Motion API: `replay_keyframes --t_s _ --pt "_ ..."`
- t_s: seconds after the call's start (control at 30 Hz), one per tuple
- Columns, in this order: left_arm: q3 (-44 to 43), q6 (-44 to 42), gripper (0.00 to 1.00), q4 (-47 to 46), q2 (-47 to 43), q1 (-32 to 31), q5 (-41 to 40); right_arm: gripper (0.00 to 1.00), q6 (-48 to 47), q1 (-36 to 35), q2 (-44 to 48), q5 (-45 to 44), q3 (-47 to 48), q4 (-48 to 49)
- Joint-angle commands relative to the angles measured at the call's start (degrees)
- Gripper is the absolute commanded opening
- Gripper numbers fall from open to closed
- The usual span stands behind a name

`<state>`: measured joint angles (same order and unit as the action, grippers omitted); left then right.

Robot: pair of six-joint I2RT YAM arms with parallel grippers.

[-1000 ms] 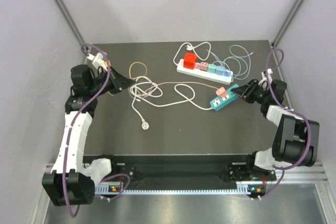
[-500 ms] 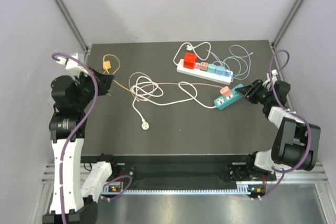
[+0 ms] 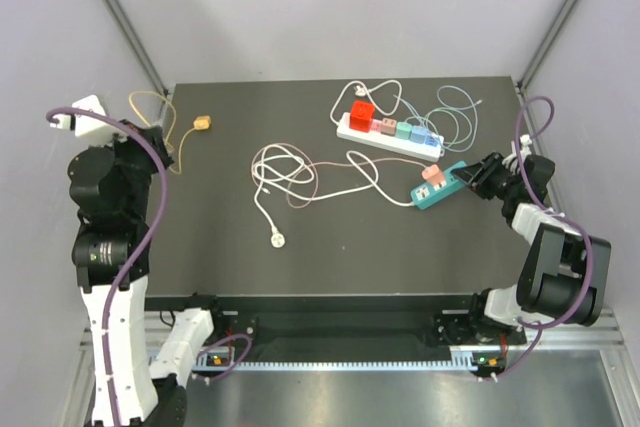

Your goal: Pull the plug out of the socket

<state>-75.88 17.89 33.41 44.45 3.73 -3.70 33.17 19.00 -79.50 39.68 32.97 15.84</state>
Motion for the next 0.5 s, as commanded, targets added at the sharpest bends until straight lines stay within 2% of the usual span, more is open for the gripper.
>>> replay_keyframes --t_s 0.0,0.07,0.27,0.47 --pt "-3.05 -2.33 0.0 -1.67 0.11 0.14 -6.32 0.0 -2.32 1.21 1.63 -2.59 -0.28 2.53" --pt "-1.13 -1.64 0.0 -4.04 0.47 0.14 -5.09 0.0 -2.06 1.21 1.28 -2.33 -0.19 2.62" --pt "12.83 2.93 0.0 -17.11 4.15 0.14 -0.96 0.0 -1.44 1.21 0.84 -0.66 -0.1 3.15" --pt "17.69 6.71 0.0 -31.79 15.57 0.41 -6.49 0.0 -0.56 1.21 0.67 0.92 -0.1 3.94"
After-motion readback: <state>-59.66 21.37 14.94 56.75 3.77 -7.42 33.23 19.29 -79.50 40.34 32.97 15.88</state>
